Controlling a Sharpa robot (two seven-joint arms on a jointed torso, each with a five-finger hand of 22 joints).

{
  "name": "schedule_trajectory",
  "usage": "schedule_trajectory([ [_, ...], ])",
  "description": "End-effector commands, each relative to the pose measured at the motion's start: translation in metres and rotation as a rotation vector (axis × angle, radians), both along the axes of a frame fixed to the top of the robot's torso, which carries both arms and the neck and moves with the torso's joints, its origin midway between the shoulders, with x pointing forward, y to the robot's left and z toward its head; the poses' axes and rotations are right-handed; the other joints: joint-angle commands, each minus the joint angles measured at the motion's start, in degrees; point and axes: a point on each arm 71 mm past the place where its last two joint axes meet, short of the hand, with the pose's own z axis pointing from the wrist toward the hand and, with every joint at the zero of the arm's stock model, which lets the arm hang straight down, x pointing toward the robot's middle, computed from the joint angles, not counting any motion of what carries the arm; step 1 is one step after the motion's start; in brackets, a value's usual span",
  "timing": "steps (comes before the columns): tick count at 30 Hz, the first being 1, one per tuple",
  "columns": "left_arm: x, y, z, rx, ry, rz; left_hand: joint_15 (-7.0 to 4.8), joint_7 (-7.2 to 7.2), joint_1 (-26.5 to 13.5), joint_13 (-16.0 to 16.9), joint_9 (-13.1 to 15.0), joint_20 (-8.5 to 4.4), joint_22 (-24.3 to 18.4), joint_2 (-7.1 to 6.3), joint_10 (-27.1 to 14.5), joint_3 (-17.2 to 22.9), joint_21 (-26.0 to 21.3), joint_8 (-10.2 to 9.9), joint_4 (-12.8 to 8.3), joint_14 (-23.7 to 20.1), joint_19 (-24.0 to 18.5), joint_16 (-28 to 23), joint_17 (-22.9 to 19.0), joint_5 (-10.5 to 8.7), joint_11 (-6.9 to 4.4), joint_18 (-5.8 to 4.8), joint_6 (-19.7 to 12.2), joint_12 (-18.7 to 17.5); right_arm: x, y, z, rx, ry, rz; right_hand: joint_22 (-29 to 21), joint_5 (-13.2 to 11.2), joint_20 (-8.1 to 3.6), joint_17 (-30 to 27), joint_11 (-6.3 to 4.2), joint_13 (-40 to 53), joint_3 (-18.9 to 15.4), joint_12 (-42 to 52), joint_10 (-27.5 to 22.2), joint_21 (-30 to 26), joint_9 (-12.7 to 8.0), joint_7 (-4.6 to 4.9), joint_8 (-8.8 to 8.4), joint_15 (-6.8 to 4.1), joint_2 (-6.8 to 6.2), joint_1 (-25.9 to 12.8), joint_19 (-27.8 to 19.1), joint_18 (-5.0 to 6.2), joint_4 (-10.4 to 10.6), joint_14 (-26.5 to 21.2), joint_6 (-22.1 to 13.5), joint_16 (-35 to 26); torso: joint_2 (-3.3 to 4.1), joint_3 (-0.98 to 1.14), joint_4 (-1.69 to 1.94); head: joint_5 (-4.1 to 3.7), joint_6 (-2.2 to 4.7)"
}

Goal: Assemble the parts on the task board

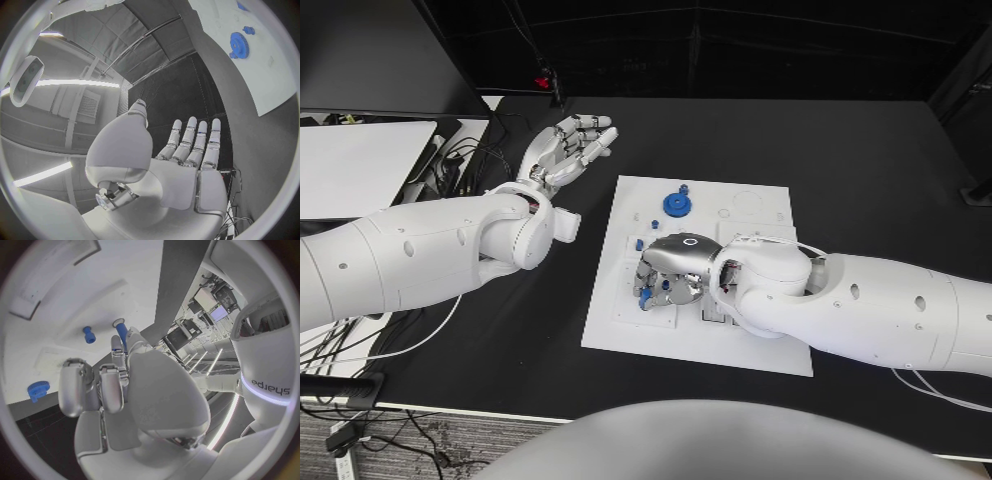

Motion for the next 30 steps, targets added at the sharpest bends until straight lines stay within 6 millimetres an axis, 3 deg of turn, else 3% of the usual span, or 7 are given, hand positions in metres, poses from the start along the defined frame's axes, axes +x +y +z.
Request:
schedule_trajectory([
  [1,-0.0020,-0.0011,0.0079,-0.026,-0.096,-0.017,-0.17,8.82,-0.1,-0.1,-0.1,-0.05,-0.1,0.36,-0.4,0.4,0.2,0.2,0.0,-0.4,0.3,0.1,-0.1,0.22,-0.10,0.16,-0.5,0.2,-0.0011,0.0023,-0.0006,-0.022,-0.006,0.017,10.8,0.3,-0.22,0.9,0.16,-0.1,0.3,-0.4,-0.4,-0.3,0.1,0.35,0.04,-0.02,0.41,-0.1,1.1,0.50,-0.1,3.6,0.2,0.2,-0.02,-0.02,0.02,-0.37,-0.01],
  [30,-0.0015,-0.0012,0.0077,-0.026,-0.095,-0.018,-0.17,8.82,0.0,-0.1,-0.1,-0.05,-0.2,0.41,-0.4,0.4,0.2,0.2,0.0,-0.4,0.3,0.2,-0.2,0.24,-0.10,0.16,-0.5,0.3,-0.0029,0.0038,-0.0006,-0.053,-0.046,0.020,10.8,0.3,-0.18,0.7,0.21,-0.1,0.4,-0.3,-0.6,-0.3,0.1,0.39,-0.03,0.03,0.45,0.0,1.1,0.51,-0.1,3.6,0.2,0.1,0.01,0.03,-0.03,-0.56,-0.01],
])
